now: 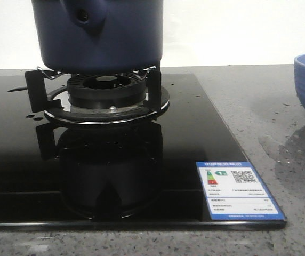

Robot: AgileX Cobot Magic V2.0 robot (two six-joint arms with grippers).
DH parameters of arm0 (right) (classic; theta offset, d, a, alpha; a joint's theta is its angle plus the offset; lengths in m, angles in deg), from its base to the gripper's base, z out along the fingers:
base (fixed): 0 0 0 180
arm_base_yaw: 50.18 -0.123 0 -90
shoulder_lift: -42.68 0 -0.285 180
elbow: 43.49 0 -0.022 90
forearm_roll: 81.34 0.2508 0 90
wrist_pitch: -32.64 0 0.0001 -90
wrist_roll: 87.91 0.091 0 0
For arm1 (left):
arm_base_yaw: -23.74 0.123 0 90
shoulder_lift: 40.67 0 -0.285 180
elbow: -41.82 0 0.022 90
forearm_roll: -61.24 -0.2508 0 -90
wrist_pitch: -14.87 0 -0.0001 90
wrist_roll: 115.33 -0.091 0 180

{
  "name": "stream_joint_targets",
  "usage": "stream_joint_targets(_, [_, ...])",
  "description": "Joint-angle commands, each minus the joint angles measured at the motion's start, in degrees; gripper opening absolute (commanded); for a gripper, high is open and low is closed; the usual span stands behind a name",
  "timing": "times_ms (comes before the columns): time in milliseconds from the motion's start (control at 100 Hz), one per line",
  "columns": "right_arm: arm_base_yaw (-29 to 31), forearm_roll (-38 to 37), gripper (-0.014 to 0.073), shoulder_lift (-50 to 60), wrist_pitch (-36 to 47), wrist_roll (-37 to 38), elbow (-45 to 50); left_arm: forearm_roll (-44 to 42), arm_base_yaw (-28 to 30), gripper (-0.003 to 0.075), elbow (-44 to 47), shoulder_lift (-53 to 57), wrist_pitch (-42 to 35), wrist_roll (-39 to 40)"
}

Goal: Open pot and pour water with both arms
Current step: 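Position the left gripper over the blue knob of the glass lid, then grasp the blue lid knob with the left gripper and lift the lid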

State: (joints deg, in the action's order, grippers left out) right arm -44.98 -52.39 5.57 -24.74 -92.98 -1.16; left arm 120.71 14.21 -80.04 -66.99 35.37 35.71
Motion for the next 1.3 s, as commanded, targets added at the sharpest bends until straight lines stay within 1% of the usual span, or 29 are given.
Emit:
stream_joint_targets(0, [0.36,8.11,-0.0062,-4.39,-3.04,-6.35,-3.43,1.19,-4.65,-0.0017,-4.49,-4.64,4.14,-3.87])
stream_joint_targets(80, [0.36,16.24,-0.0062,-6.7,-4.19,-12.41,-3.93,5.32,-8.75,-0.0004,-6.48,-9.54,10.07,-10.57])
stream_joint_targets(120, [0.36,19.74,-0.0062,-7.23,-3.94,-14.78,-3.93,9.42,-10.79,-0.0004,-7.59,-11.54,11.84,-14.69])
stream_joint_targets(190, [0.36,22.95,-0.0062,-7.35,-3.02,-18.62,-3.93,16.7,-13.68,-0.0004,-9.74,-15.03,14.14,-23.43])
stream_joint_targets(270, [0.36,23.4,-0.0062,-7.23,-2.26,-22.05,-3.93,23.59,-15.46,-0.0004,-12.37,-18.97,17.1,-32.76])
stream_joint_targets(360, [0.36,23.4,-0.0062,-7.23,-2.17,-25.79,-3.93,25.39,-15.36,-0.0004,-15.73,-23.5,22.02,-38.64])
stream_joint_targets(430, [0.36,23.4,-0.0063,-7.15,-2.17,-29.18,-3.93,25.39,-15.28,-0.0004,-18.51,-26.96,24.12,-41.96])
stream_joint_targets(540, [0.36,23.4,-0.0062,-6.76,-1.73,-32.17,-3.93,25.29,-15.28,-0.0005,-22.2,-30.72,23.69,-48.23])
stream_joint_targets(600, [0.36,23.4,-0.0062,-6.35,-1.33,-32.79,-3.93,25.01,-15.28,0.0004,-24.28,-32.36,23.38,-53.51])
stream_joint_targets(640, [0.36,23.4,-0.0062,-5.93,-0.95,-33.44,-3.93,25.01,-15.28,0.0034,-25.29,-33.24,23.38,-57.51])
stream_joint_targets(690, [0.36,23.53,-0.0062,-5.27,-0.55,-34.4,-3.93,25.01,-15.28,0.0102,-26.52,-34.14,23.38,-61.38])
stream_joint_targets(720, [0.36,23.53,-0.0061,-4.81,-0.13,-34.39,-3.93,25.01,-15.28,0.0167,-27.31,-34.55,23.2,-62.68])
stream_joint_targets(740, [0.36,23.53,-0.006,-4.52,0.13,-34.39,-3.93,24.89,-15.28,0.0197,-27.77,-34.87,22.67,-63.01])
stream_joint_targets(790, [0.36,23.53,-0.0048,-3.78,0.75,-34.39,-3.93,24.89,-15.28,0.0328,-28.72,-35.43,20.69,-63.01])
stream_joint_targets(800, [0.36,23.53,-0.0043,-3.57,1.02,-34.39,-3.93,25.0,-15.28,0.0344,-28.83,-35.67,19.91,-63.01])
stream_joint_targets(860, [0.36,23.53,0.0008,-2.85,1.61,-34.39,-3.93,25.18,-15.28,0.0468,-29.5,-36.04,16.24,-63.01])
stream_joint_targets(900, [0.36,23.53,0.0065,-2.19,2.06,-34.39,-3.93,25.33,-15.28,0.0518,-29.8,-36.07,12.51,-63.01])
stream_joint_targets(910, [0.36,23.53,0.0076,-2.18,2.05,-34.39,-3.93,25.33,-15.28,0.0523,-29.91,-36.07,12.51,-63.01])
stream_joint_targets(930, [0.36,23.53,0.0127,-1.8,2.33,-34.39,-3.93,25.33,-15.28,0.0532,-29.89,-36.18,10.72,-63.01])
stream_joint_targets(940, [0.36,23.53,0.0127,-1.61,2.47,-34.39,-3.93,25.33,-15.28,0.0533,-29.93,-36.17,10.28,-63.01])
stream_joint_targets(960, [0.36,23.53,0.017,-1.47,2.66,-34.39,-3.93,25.33,-15.28,0.0534,-30.04,-36.17,9.58,-63.01])
stream_joint_targets(980, [0.36,23.53,0.0216,-1.24,2.69,-34.39,-3.93,25.02,-15.28,0.0532,-30.18,-36.21,8.73,-63.1])
stream_joint_targets(1000, [0.36,23.53,0.0282,-0.85,2.82,-34.39,-3.93,24.88,-15.28,0.0531,-30.31,-36.47,8.14,-63.1])
stream_joint_targets(1010, [0.36,23.53,0.0282,-0.82,2.98,-34.39,-3.93,24.75,-15.28,0.0531,-30.42,-36.47,8.17,-63.1])
stream_joint_targets(1060, [0.36,23.53,0.0409,-0.47,3.24,-34.39,-3.93,24.41,-15.28,0.0531,-30.88,-37.31,8.59,-63.92])
stream_joint_targets(1130, [0.36,23.62,0.0525,-0.21,3.33,-34.39,-3.93,24.41,-15.28,0.0531,-31.84,-38.86,9.12,-65.7])
stream_joint_targets(1180, [0.36,23.89,0.056,-0.21,3.33,-34.39,-3.93,24.54,-15.18,0.0531,-32.72,-40.23,8.4,-66.62])
stream_joint_targets(1230, [0.36,24.14,0.0559,-0.21,3.33,-34.17,-3.93,24.8,-14.36,0.0531,-34.13,-41.83,9.02,-67.04])
stream_joint_targets(1290, [0.36,24.79,0.0557,-0.21,3.33,-34.17,-3.93,25.4,-12.19,0.0531,-35.86,-44.02,12.55,-67.18])
